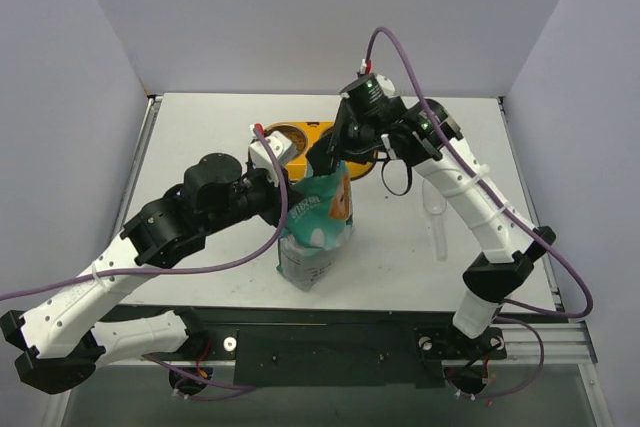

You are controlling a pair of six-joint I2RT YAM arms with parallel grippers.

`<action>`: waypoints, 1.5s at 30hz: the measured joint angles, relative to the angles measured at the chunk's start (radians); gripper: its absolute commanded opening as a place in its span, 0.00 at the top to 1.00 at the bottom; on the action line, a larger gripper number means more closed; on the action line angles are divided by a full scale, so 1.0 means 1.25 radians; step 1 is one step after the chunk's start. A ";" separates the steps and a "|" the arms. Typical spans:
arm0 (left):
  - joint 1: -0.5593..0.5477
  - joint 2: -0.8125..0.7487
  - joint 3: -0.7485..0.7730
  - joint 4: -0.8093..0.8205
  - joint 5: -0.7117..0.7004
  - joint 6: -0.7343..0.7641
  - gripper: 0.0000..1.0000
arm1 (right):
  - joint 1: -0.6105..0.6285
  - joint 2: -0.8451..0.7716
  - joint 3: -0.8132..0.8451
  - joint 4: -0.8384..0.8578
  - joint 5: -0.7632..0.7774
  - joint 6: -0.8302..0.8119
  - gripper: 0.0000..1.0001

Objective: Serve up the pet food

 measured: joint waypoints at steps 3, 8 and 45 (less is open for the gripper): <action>0.000 -0.004 -0.002 0.001 -0.007 -0.007 1.00 | -0.084 -0.014 -0.009 0.046 -0.151 -0.135 0.34; 0.000 -0.027 -0.026 0.011 -0.010 -0.058 1.00 | -0.223 -0.134 -0.155 0.124 -0.362 -0.359 0.23; 0.233 -0.092 -0.137 0.109 0.358 -0.215 1.00 | -0.444 -0.140 -0.757 1.693 -1.166 0.301 0.24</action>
